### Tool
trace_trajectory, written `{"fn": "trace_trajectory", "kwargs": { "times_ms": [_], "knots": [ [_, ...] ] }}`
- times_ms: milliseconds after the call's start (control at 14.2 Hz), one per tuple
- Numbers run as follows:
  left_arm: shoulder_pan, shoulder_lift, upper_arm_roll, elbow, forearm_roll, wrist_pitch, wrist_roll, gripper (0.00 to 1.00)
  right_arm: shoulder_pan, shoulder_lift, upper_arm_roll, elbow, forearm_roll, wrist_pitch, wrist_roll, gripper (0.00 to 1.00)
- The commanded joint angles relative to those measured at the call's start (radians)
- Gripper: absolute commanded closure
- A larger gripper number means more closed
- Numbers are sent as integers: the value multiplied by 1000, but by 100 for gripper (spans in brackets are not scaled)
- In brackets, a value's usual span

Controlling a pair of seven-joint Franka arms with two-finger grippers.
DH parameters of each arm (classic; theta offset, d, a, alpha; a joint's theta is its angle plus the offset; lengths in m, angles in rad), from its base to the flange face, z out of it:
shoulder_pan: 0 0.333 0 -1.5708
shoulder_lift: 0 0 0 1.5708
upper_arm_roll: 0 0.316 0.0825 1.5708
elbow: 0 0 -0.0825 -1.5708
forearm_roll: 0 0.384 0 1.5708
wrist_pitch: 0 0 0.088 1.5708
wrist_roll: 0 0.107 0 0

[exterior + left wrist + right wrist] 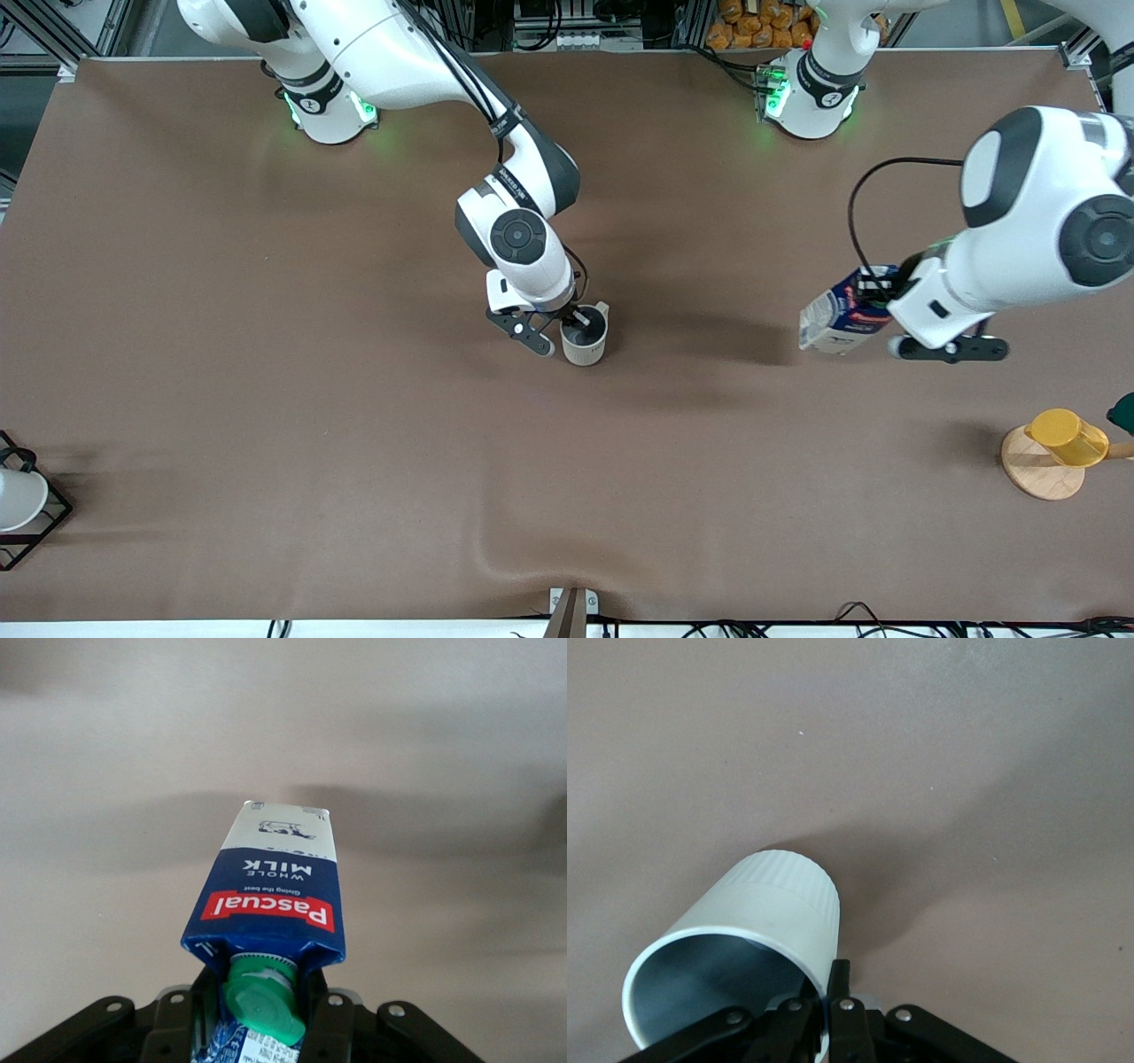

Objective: Place milk next to cup
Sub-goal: 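Release the mug with the right gripper while the left gripper lifts the carton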

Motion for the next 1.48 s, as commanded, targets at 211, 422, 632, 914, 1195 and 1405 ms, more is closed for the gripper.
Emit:
{"fn": "trace_trajectory", "kwargs": {
  "times_ms": [211, 422, 632, 914, 1195, 1405],
  "knots": [
    [6, -20, -54, 0, -18, -48, -49, 64, -9, 23, -4, 65, -26, -35, 21, 0],
    [4, -18, -114, -5, -19, -52, -98, 64, -34, 8, -4, 147, -17, -191, 6, 0],
    [4, -14, -165, -32, -19, -59, -133, 64, -84, -108, 2, 180, -7, -423, -84, 0],
    [-43, 32, -258, -28, -21, -30, -303, 64, -209, -259, -4, 178, 39, -658, -296, 0],
    [-176, 92, -268, -20, -45, 56, -541, 64, -380, -345, -10, 114, -38, -748, -535, 0],
    [-287, 153, -263, 33, -36, 84, -589, 64, -544, -365, -10, 40, -66, -708, -874, 0]
  ]
}}
